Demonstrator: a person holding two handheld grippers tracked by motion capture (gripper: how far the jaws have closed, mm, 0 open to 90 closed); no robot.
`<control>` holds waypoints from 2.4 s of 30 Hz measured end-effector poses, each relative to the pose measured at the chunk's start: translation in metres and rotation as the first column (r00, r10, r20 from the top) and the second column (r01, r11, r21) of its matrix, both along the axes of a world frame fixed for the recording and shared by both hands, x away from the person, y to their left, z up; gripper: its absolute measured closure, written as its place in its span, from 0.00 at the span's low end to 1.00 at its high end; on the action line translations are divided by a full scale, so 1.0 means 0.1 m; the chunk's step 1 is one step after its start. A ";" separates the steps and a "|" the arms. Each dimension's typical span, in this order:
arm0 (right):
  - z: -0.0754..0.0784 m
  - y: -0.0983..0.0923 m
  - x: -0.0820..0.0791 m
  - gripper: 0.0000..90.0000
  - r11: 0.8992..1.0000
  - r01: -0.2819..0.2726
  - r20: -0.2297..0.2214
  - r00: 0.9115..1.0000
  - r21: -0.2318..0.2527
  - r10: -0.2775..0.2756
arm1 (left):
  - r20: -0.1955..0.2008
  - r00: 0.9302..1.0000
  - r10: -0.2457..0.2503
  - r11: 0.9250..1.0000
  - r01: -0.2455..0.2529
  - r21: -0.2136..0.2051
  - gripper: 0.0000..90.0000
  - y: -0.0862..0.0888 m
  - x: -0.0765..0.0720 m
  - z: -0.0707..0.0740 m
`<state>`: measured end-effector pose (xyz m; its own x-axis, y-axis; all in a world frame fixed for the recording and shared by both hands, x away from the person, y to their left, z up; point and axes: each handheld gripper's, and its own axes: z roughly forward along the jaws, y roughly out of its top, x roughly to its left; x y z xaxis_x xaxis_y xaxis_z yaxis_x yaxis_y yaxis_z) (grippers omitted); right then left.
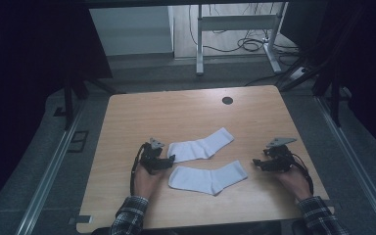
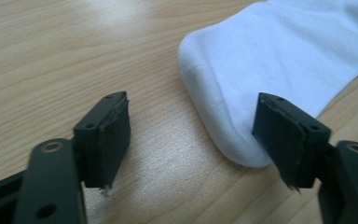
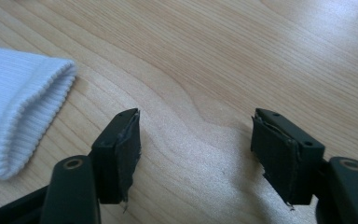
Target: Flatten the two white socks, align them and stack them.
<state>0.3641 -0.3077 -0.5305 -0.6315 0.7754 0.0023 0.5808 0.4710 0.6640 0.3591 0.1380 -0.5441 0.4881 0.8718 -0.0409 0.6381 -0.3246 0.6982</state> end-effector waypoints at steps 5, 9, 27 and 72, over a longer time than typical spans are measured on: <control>0.02 0.00 0.02 0.41 1.000 -0.012 -0.013 1.000 -0.003 0.012 | -0.002 1.000 -0.008 1.000 0.008 0.000 0.26 0.00 0.00 0.00; 0.06 0.04 0.02 0.41 1.000 -0.025 0.001 1.000 0.002 0.025 | -0.002 1.000 -0.009 1.000 0.009 0.001 0.26 0.00 0.00 0.00; 0.24 0.28 0.22 0.42 0.997 -0.052 -0.010 0.999 0.065 0.053 | -0.001 1.000 -0.008 1.000 0.008 0.002 0.26 0.00 0.00 0.00; 0.08 0.95 0.91 0.55 0.999 -0.046 0.068 0.997 -0.006 0.046 | -0.002 1.000 -0.011 1.000 0.011 0.001 0.26 -0.01 0.01 0.00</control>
